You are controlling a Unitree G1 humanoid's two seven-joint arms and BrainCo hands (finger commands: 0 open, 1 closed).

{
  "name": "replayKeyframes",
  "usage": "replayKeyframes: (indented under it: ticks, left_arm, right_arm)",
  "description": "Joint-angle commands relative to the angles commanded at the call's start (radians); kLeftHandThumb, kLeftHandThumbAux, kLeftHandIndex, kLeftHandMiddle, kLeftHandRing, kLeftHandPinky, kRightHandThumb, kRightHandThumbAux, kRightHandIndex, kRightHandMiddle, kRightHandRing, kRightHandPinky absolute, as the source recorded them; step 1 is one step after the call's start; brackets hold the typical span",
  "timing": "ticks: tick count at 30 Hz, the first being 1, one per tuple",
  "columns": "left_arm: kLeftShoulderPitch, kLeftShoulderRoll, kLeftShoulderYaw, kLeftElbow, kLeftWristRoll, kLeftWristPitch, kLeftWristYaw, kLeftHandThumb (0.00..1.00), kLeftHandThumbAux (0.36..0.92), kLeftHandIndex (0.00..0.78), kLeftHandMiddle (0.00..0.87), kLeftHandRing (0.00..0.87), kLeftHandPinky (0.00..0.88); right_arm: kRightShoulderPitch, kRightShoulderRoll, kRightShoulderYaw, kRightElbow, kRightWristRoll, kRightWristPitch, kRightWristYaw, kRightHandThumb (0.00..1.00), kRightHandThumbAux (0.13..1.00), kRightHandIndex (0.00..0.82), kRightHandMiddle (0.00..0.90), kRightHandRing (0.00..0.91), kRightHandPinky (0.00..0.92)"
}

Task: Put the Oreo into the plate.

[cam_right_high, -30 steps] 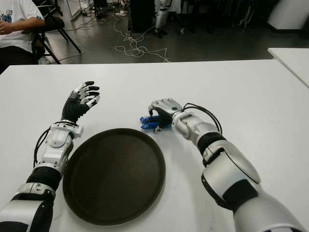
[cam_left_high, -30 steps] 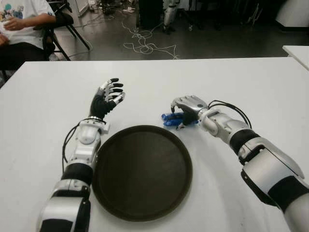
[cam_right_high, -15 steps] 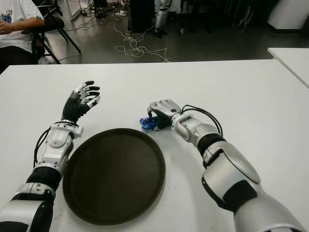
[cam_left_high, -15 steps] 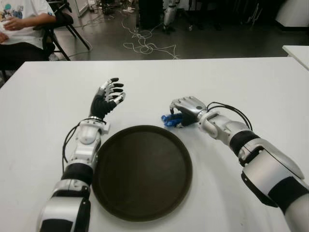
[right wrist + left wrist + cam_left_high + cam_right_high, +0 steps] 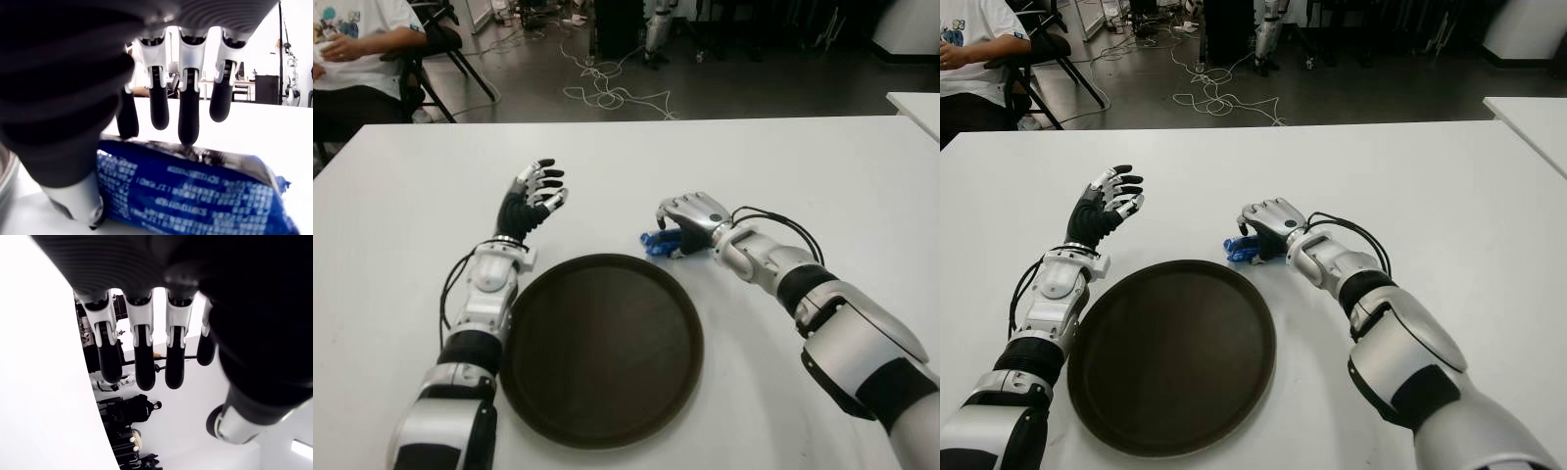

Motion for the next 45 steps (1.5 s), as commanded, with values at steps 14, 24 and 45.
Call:
replayKeyframes:
  ticks: [14,24,45]
  left_arm:
    - [0.000,0.001,0.004,0.005,-0.007,-0.005,-0.011,0.202,0.744,0.200,0.273,0.255,0.272]
    - [-0.007,0.005,0.004,0.023,0.001,-0.005,-0.001,0.211,0.721,0.199,0.268,0.257,0.280]
    - [-0.008,0.001,0.013,0.030,-0.013,-0.026,-0.010,0.245,0.735,0.219,0.292,0.273,0.291]
  right_arm:
    - [-0.018,-0.018,-0.013,-0.005,0.009,-0.004,0.006,0.131,0.816,0.540,0.687,0.686,0.673]
    - [-0.019,-0.026,-0.047,-0.011,0.025,-0.027,0.014,0.114,0.813,0.563,0.723,0.724,0.706]
    - [-0.028,-0.036,-0.089,-0.021,0.025,-0.051,0.015,0.115,0.827,0.567,0.736,0.743,0.729]
